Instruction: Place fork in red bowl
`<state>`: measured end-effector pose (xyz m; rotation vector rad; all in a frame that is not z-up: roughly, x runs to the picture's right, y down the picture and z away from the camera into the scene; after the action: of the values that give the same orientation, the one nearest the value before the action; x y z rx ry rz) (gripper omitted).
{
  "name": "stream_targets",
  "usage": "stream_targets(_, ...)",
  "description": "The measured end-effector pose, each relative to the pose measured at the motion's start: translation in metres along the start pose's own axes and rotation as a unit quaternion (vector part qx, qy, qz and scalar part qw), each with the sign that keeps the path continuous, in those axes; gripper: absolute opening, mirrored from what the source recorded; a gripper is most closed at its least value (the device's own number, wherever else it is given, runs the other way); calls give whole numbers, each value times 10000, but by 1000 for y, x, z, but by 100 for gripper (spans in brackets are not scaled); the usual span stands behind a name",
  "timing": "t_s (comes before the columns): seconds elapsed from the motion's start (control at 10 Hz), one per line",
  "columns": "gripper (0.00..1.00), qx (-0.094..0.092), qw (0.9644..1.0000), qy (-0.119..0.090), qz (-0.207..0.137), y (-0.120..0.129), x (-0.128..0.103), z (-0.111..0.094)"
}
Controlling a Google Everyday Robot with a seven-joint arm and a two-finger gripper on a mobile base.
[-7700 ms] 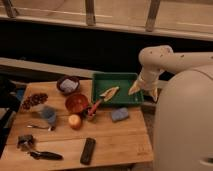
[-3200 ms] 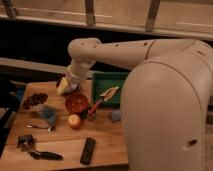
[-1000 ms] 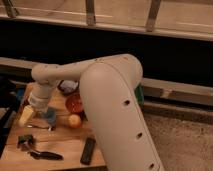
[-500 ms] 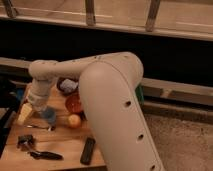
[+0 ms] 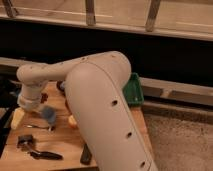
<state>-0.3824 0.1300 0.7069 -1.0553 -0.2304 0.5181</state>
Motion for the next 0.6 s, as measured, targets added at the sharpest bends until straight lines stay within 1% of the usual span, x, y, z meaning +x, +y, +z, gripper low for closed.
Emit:
stream_targets(0.1, 80, 122, 9997, -63, -223, -3, -2, 2)
stream_targets(0.2, 80, 181, 9992, -125, -324, -5, -4, 3)
stream_targets(0.3, 80, 201, 9988, -163, -416, -7, -6, 7)
stream_targets(0.6, 80, 100, 9979, -205, -610, -21, -6, 27)
